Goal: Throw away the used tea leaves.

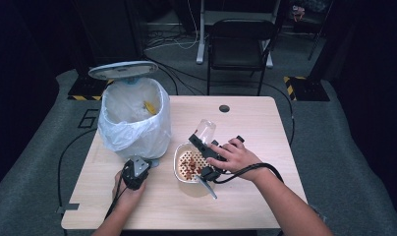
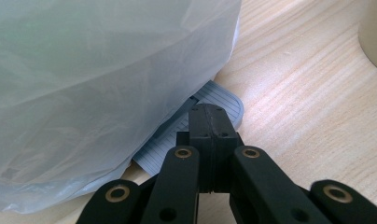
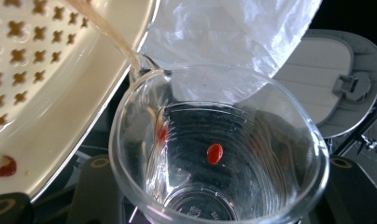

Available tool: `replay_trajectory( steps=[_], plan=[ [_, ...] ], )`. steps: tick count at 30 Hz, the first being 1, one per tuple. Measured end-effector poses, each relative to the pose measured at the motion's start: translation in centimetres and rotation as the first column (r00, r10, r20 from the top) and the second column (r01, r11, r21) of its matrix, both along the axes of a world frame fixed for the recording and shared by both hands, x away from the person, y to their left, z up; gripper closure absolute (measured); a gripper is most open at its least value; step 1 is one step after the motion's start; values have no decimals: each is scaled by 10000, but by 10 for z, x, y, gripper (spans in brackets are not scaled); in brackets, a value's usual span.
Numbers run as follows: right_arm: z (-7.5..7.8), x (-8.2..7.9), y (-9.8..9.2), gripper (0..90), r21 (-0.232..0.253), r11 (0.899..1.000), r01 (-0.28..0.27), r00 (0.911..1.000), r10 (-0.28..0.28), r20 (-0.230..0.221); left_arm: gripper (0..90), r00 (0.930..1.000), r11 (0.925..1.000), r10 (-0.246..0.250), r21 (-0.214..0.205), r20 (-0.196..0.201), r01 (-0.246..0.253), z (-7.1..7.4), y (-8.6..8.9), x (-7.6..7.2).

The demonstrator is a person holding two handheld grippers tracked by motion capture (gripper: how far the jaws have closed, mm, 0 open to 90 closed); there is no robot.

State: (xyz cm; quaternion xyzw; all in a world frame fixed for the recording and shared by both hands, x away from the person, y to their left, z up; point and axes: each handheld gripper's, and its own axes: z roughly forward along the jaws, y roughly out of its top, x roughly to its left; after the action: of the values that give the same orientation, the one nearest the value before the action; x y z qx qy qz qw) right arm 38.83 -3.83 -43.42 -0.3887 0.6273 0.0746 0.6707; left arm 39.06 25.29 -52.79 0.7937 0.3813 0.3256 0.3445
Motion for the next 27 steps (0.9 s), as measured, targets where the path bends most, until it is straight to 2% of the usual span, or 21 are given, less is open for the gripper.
replay_trajectory(
  steps=[2,4,6,7,9,27],
  plan=[
    [1,0,0,413,-219,9997,-66,9995,73,292,900,10000,10000,1,-19,-14,-1,0,0,0],
    [2,-1,0,413,-260,9996,-51,9996,59,291,900,10000,10000,-21,7,-41,21,0,0,0],
    [-1,-1,-1,412,-27,10000,16,9997,-16,244,900,10000,10000,-21,5,-37,21,0,0,0],
    [2,0,1,413,-296,9994,-177,9985,192,509,900,10000,10000,18,0,27,-18,0,0,0],
    [5,0,2,412,-771,9969,-183,9975,234,666,900,10000,10000,20,6,30,-20,0,0,0],
    [7,-1,2,411,-705,9974,-180,9977,225,635,900,10000,10000,30,13,31,-30,0,0,0]
  ],
)
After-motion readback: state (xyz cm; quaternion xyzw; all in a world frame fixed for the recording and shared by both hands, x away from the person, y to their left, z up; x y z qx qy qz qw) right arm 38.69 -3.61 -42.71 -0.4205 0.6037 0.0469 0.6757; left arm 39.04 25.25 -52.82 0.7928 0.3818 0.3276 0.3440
